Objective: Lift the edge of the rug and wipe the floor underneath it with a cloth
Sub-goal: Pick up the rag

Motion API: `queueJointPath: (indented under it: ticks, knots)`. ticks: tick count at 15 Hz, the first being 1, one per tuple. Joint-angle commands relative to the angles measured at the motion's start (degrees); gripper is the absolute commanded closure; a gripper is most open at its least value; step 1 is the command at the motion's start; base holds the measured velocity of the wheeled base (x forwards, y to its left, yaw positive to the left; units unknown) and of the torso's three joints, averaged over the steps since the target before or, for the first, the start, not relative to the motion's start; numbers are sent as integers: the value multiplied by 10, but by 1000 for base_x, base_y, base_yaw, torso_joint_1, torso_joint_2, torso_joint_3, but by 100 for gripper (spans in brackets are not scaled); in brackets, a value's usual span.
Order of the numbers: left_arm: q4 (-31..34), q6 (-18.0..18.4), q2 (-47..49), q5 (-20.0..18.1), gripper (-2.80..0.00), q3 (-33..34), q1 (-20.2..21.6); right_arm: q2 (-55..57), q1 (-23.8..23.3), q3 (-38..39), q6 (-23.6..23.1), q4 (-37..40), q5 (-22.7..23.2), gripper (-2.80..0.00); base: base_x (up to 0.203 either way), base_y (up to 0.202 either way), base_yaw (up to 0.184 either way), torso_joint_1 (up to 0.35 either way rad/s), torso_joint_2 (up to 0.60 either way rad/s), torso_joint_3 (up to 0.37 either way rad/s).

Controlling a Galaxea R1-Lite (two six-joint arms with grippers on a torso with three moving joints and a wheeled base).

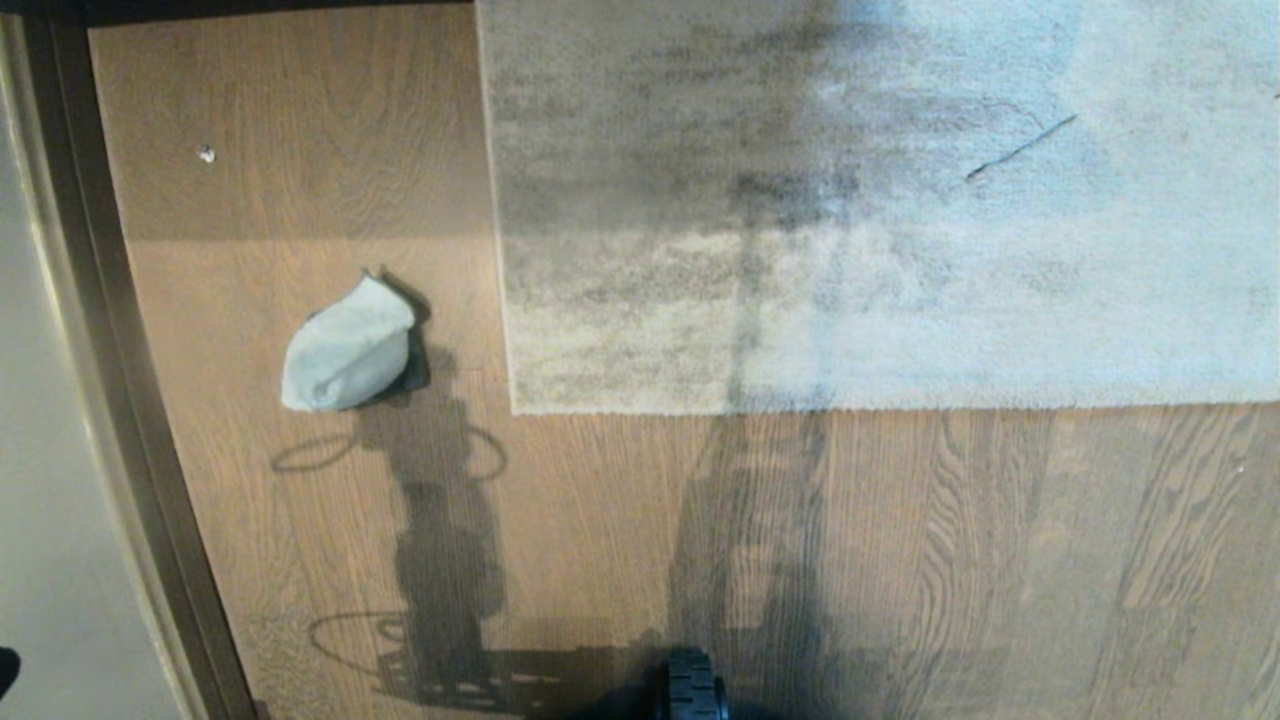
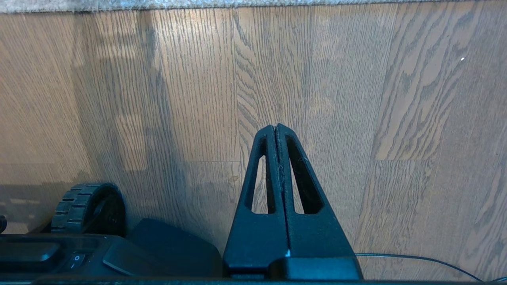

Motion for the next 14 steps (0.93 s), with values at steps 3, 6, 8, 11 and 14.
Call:
queueJointPath:
  ticks: [3,6,8,11,14]
  knots:
    - [-34,27,113,-1,0,-22,0,0,0,0,0,0,0,0,0,0,0,0,0,0]
    - [-143,32,204,0,0,-17,2,0,0,0,0,0,0,0,0,0,0,0,0,0]
    - [-220,34,276,1,0,-14,4,0,0,0,0,0,0,0,0,0,0,0,0,0]
    - [-344,34,385,2,0,-14,9,0,0,0,-1,0,0,0,0,0,0,0,0,0]
    - [-468,33,485,2,0,-21,19,0,0,0,0,0,0,0,0,0,0,0,0,0]
